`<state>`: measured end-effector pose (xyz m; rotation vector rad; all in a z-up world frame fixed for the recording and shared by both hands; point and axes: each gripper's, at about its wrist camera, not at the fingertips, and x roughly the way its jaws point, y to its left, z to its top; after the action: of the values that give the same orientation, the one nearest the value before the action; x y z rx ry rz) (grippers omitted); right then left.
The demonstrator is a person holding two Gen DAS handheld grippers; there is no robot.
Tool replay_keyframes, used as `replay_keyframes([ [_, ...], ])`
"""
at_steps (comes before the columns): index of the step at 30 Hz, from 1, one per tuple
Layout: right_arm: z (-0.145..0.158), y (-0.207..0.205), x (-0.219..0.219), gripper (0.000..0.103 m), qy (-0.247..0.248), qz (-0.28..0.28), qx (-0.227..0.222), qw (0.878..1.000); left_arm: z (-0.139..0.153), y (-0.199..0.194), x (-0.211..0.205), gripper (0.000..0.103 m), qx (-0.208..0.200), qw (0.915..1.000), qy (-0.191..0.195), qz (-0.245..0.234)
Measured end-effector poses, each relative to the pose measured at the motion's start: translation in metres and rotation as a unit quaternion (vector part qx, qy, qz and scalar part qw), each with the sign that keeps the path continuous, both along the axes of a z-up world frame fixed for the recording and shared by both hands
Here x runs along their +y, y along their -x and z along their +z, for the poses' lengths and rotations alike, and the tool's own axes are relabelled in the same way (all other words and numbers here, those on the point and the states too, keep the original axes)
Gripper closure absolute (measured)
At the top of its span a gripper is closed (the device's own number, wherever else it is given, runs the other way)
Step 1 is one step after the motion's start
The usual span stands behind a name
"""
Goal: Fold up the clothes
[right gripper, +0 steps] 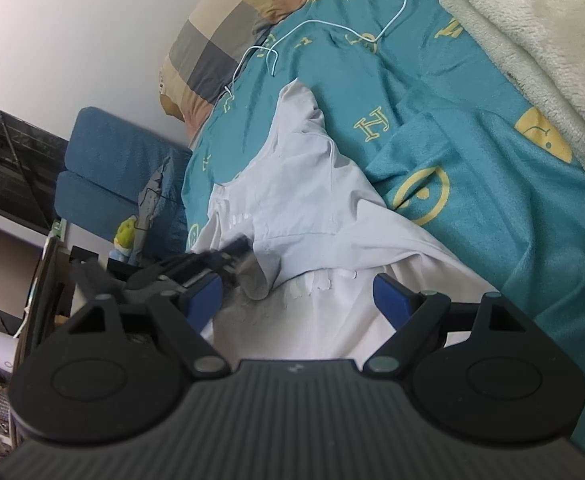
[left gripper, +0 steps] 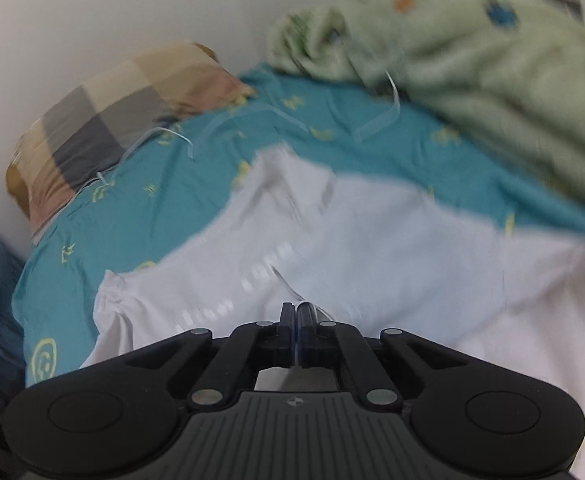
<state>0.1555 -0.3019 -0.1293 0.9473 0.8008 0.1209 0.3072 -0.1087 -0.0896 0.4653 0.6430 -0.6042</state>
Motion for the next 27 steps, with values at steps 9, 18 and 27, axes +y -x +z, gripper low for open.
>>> replay_keyframes([
  [9, 0.002, -0.001, 0.009, 0.019, 0.027, 0.000, -0.004, 1.000, 0.035, -0.093, 0.056, 0.102, -0.008, 0.9610, 0.185, 0.206],
  [18, -0.011, -0.010, 0.005, 0.019, 0.044, -0.006, 0.012, 0.999, -0.024, -0.138, 0.070, 0.099, 0.090, 0.9276, 0.195, 0.305],
  [27, -0.003, -0.007, -0.007, 0.019, 0.055, -0.028, -0.001, 0.998, -0.010, -0.094, 0.087, 0.052, 0.144, 0.8979, 0.267, 0.319],
])
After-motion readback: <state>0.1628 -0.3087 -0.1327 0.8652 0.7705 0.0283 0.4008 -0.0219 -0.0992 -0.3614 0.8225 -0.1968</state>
